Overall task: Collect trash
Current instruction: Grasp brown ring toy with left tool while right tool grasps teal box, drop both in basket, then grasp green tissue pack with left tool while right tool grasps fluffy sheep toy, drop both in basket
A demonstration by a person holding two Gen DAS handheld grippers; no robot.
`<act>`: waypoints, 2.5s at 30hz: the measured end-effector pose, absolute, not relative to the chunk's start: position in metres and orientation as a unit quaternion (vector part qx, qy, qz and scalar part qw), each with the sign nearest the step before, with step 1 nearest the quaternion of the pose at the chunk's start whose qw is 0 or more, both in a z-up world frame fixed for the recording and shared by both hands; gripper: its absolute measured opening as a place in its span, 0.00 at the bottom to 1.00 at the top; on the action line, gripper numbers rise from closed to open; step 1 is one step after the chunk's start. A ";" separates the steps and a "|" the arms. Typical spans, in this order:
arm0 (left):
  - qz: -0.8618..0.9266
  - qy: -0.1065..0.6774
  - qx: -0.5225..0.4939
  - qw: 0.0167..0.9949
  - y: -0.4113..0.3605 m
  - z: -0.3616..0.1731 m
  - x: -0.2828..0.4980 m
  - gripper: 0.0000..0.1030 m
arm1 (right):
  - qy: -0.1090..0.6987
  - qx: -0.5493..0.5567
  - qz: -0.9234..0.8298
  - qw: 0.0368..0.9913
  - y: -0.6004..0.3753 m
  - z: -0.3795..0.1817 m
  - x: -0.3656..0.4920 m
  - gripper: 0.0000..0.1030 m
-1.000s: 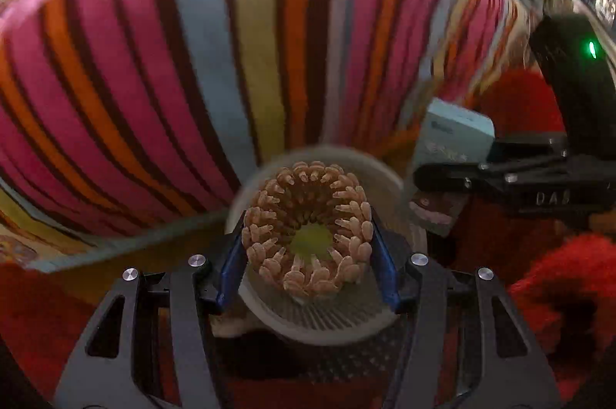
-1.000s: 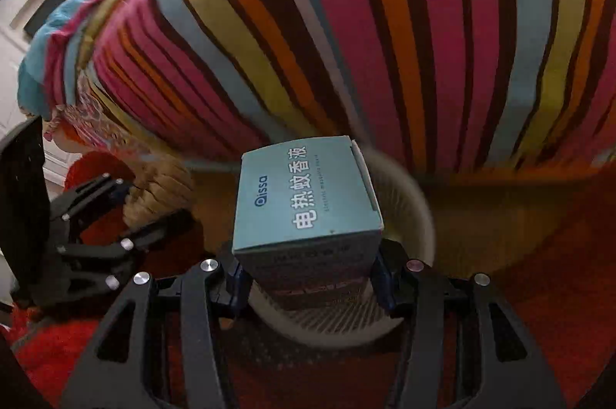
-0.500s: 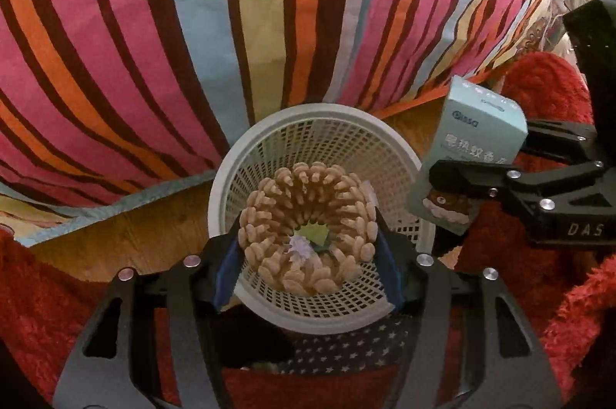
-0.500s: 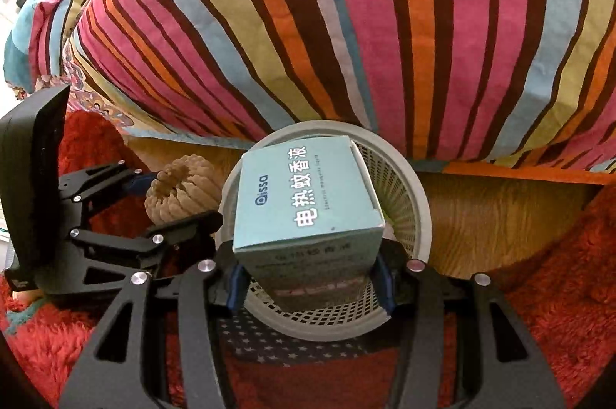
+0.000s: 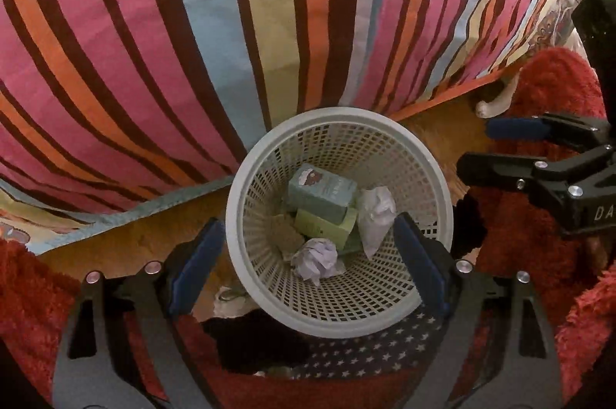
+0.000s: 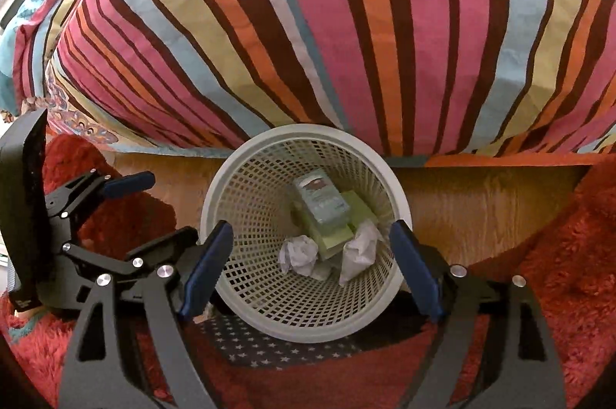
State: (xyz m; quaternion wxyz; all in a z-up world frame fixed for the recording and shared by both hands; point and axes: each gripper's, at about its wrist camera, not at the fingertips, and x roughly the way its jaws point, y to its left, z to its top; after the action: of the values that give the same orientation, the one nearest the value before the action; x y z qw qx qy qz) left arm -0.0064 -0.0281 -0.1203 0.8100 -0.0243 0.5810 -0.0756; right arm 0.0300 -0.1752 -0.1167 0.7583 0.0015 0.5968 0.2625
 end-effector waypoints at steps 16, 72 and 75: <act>-0.091 0.510 -0.083 0.851 0.001 -0.043 0.024 0.84 | 0.519 -0.013 0.289 0.804 -0.167 -0.062 0.044 0.77; 0.007 0.372 -0.088 0.924 0.090 0.063 0.303 0.69 | 0.393 0.107 0.271 0.872 -0.187 0.056 0.315 0.62; -0.012 0.351 -0.072 0.934 0.075 0.073 0.246 0.69 | 0.369 0.116 0.308 0.869 -0.190 0.068 0.255 0.62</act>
State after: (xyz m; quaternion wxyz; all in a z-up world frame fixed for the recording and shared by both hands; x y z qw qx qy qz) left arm 0.2457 0.0749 0.0731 0.9336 -0.0720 0.3508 -0.0119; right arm 0.2548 -0.1905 0.0681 0.8690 0.1163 0.3690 0.3085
